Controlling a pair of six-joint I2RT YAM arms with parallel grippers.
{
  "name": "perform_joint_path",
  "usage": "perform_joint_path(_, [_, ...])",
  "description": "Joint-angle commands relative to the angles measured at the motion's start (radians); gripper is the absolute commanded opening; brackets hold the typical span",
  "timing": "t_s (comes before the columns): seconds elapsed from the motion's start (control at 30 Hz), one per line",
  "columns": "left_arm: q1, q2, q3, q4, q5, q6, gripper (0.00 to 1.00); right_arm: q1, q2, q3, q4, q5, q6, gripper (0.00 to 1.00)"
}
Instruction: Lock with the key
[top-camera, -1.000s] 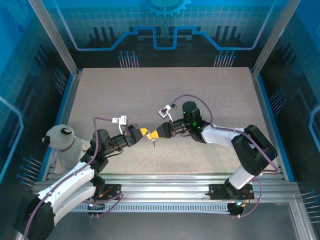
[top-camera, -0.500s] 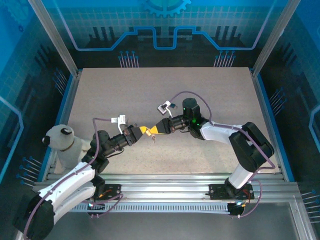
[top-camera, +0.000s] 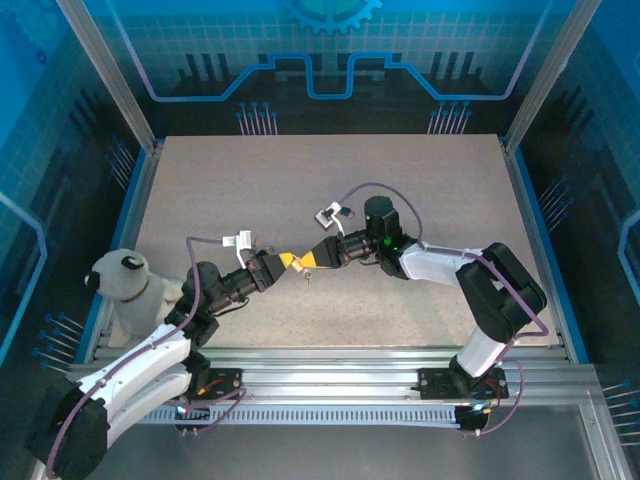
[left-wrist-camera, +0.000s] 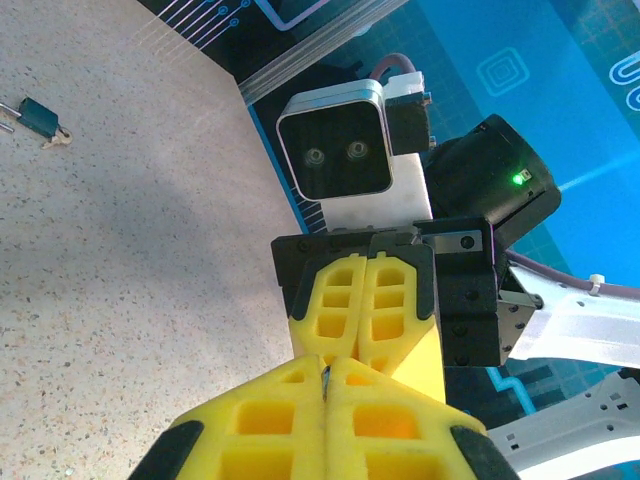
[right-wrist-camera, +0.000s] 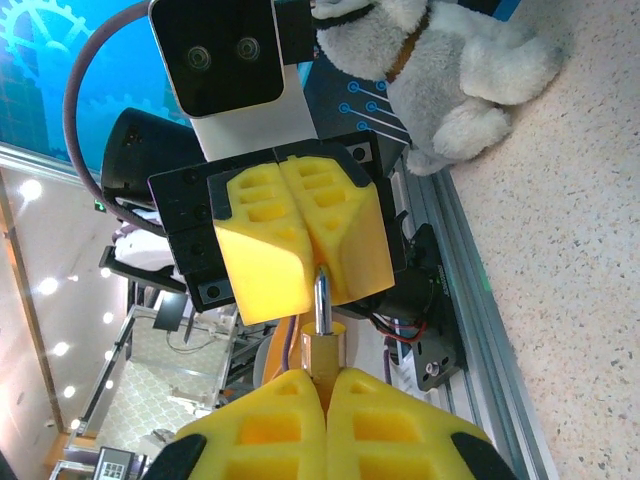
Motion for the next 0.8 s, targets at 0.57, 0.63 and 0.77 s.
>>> perform_joint_path(0.57, [-0.052, -0.036, -0.052, -0.123, 0.026, -0.035, 0.00, -0.045, -0.148, -0.006, -0.050, 0.176, -0.140, 0.43])
perform_joint_path(0.63, [-0.048, -0.036, -0.052, -0.136, 0.013, -0.037, 0.00, -0.060, -0.175, -0.013, -0.105, 0.198, -0.167, 0.51])
perform_joint_path(0.77, [-0.045, -0.032, -0.049, -0.157, -0.020, -0.038, 0.00, -0.082, -0.253, -0.036, -0.227, 0.272, -0.251, 0.71])
